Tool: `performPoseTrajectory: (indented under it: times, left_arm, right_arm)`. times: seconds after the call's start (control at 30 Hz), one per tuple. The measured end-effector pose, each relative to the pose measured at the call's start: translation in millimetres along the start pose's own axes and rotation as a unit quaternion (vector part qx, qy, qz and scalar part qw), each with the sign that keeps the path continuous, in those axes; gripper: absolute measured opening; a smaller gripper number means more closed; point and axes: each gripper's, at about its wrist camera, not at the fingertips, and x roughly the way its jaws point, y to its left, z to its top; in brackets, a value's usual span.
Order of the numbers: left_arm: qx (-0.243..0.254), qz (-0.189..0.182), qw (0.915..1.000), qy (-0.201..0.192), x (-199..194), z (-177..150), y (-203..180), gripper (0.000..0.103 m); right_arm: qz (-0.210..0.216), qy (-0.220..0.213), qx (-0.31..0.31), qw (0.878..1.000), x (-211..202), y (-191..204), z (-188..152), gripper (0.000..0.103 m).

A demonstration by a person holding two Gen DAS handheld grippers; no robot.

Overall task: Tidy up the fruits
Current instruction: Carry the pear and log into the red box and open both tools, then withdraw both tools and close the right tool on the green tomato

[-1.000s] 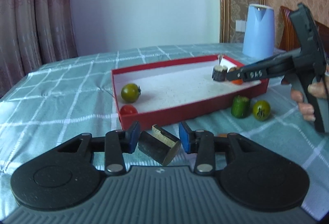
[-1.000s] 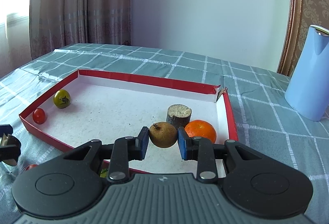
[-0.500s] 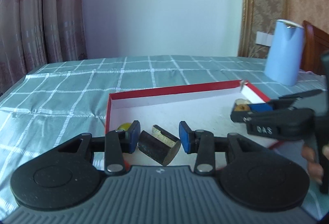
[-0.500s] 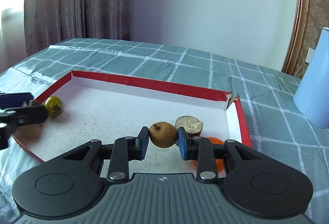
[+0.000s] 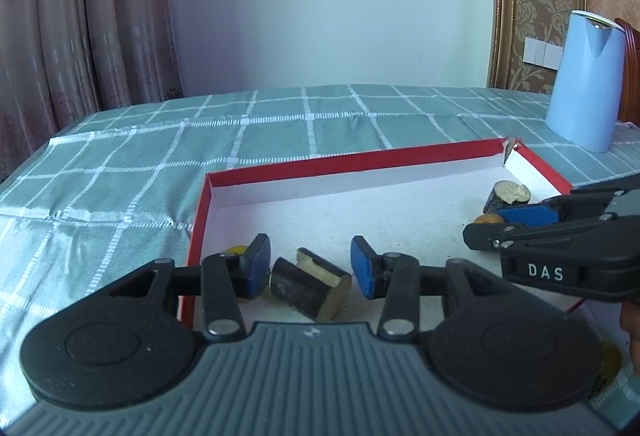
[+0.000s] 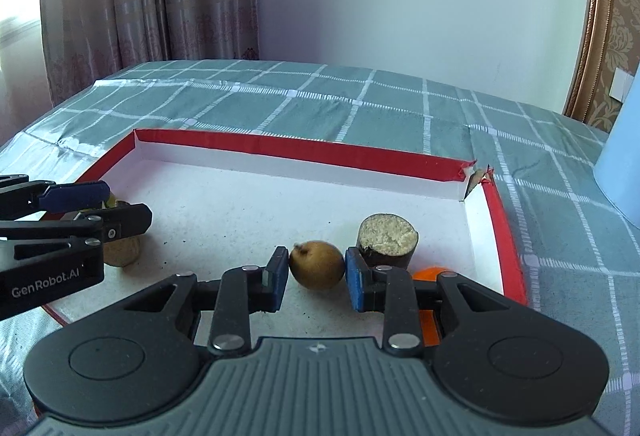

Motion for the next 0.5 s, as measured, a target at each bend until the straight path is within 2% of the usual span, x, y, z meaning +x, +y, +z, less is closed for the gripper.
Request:
performPoseTrajectory:
  times: [0.13,0.33,0.5]
  left_arm:
    - [-0.012,-0.001,0.9998,-0.018,-10.3,-3.2,3.5,0.073]
    - [-0.051,0.005,0.9978,-0.043,-38.0,-11.6,19.8,0.08]
    - [-0.08,0.019,0.9941,-0.071,-68.6,-28.4,37.4,0.087]
  right_arm:
    - [0.007,-0.002,0.005,1.0,-1.6,-2.6,-0.6,0.032]
    - [0.017,-0.019,0.031,0.999,-17.2,-13.1,-8.0,0.053]
    - [0.004,-0.049,0.028,0.998,-41.3,-18.9,-19.0,0.055]
